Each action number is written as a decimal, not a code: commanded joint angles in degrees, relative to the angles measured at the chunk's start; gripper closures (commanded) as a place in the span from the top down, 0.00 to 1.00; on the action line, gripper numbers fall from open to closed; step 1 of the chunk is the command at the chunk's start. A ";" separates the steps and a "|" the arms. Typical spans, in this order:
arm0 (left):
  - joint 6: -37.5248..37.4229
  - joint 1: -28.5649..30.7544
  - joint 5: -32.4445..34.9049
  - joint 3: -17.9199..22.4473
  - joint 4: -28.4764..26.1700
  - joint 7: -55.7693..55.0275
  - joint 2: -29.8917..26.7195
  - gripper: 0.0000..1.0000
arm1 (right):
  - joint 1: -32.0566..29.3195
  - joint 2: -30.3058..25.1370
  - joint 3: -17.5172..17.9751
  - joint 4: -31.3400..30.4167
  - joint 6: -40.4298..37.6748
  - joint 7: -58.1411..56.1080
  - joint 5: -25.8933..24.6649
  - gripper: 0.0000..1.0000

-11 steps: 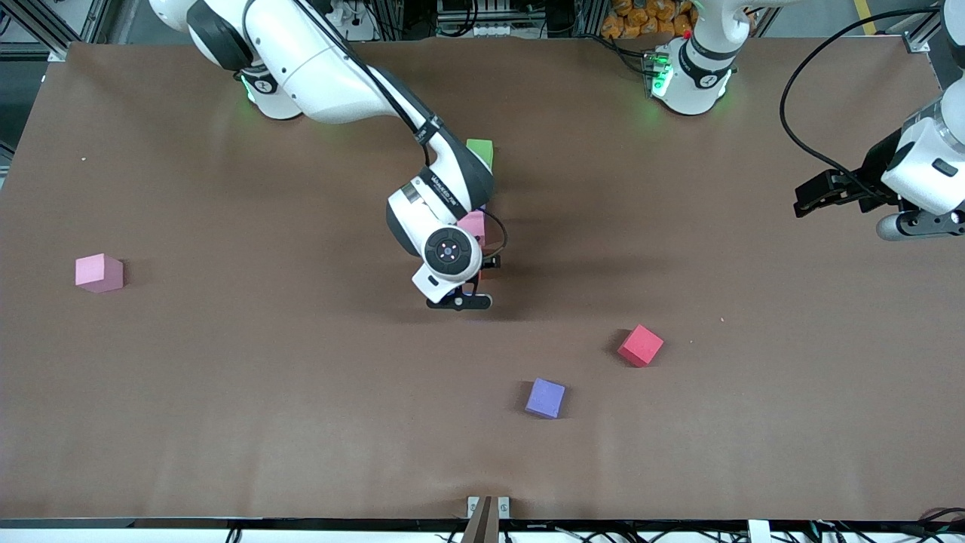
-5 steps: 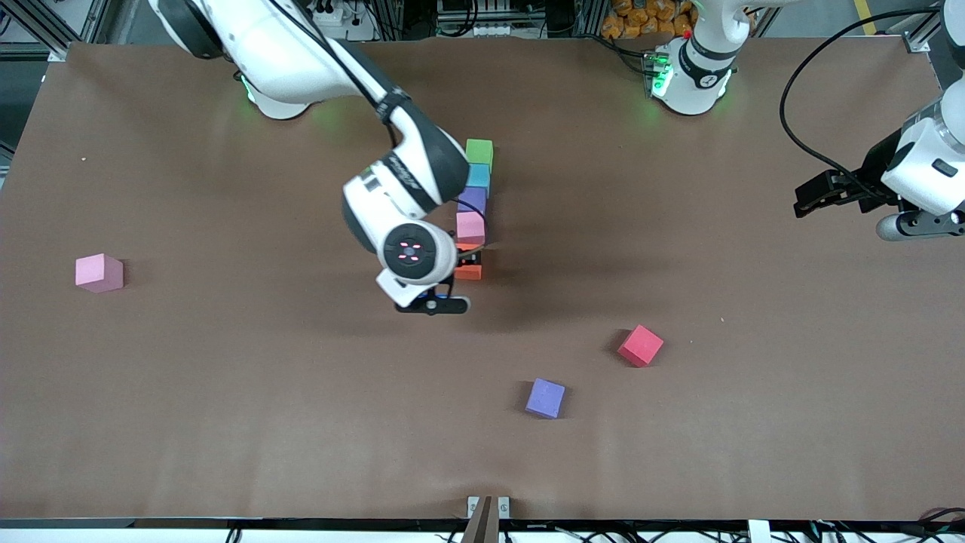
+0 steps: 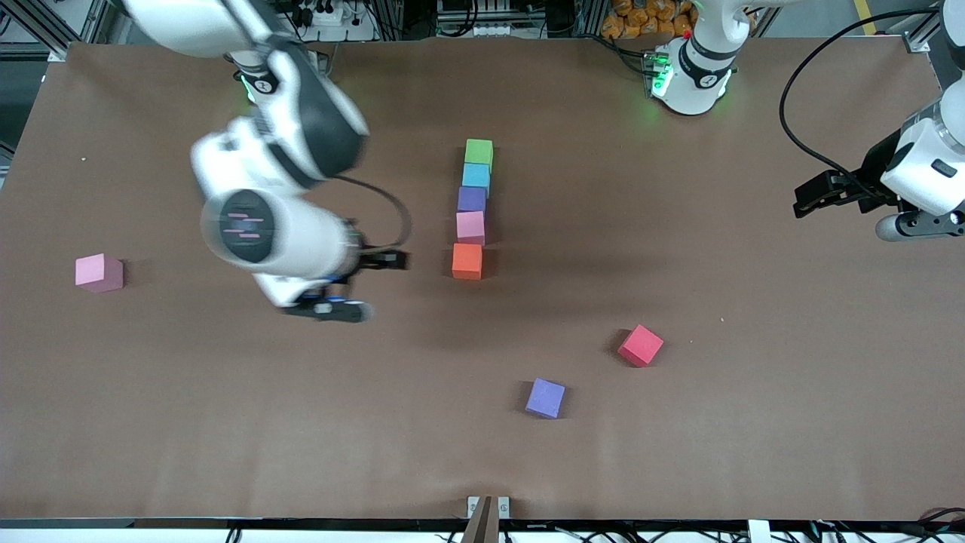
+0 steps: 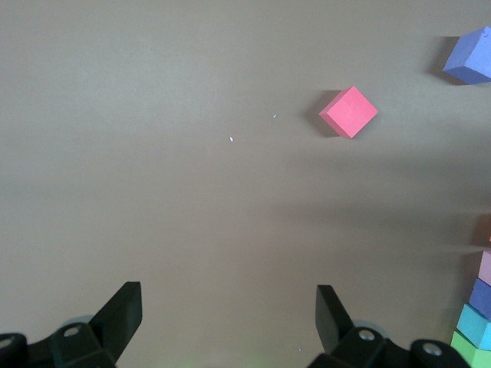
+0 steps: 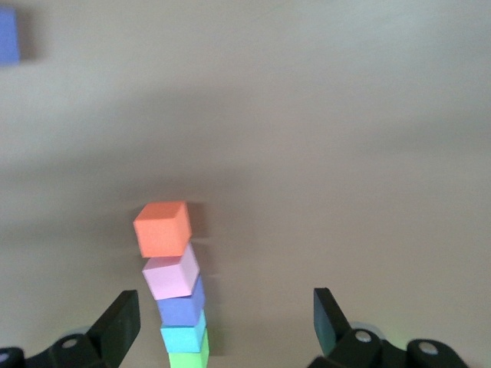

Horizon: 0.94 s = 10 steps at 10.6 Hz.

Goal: Arrange blocks into number 1

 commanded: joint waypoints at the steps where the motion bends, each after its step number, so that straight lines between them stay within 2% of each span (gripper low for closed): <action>1: 0.19 0.01 0.81 -0.17 0.65 0.92 0.19 1.00 | -8.38 -7.96 0.87 -2.30 -4.52 -0.24 -0.26 1.00; 2: 0.19 -0.07 0.81 -0.17 0.65 0.83 0.19 1.00 | -11.55 -10.95 0.70 -3.44 -4.71 -0.33 -0.44 1.00; 3: 0.36 -0.08 0.81 -0.17 0.65 0.83 0.19 1.00 | -15.68 -14.63 0.70 -7.19 -4.45 -0.85 -0.88 1.00; 4: 0.36 -0.08 0.81 -0.17 0.65 0.75 0.19 1.00 | -18.41 -17.89 0.70 -10.71 -3.93 -6.25 -2.53 1.00; 6: 0.36 -0.08 0.81 -0.17 0.65 0.75 0.19 1.00 | -20.19 -23.26 0.70 -16.86 0.45 -22.06 -10.60 1.00; 8: 0.36 -0.08 0.81 -0.17 0.56 0.22 0.19 1.00 | -24.66 -27.92 0.70 -22.93 6.08 -25.37 -10.81 1.00; 10: 0.36 -0.08 0.72 -0.25 0.56 0.13 0.19 1.00 | -25.47 -30.74 0.78 -24.28 5.84 -25.82 -10.02 1.00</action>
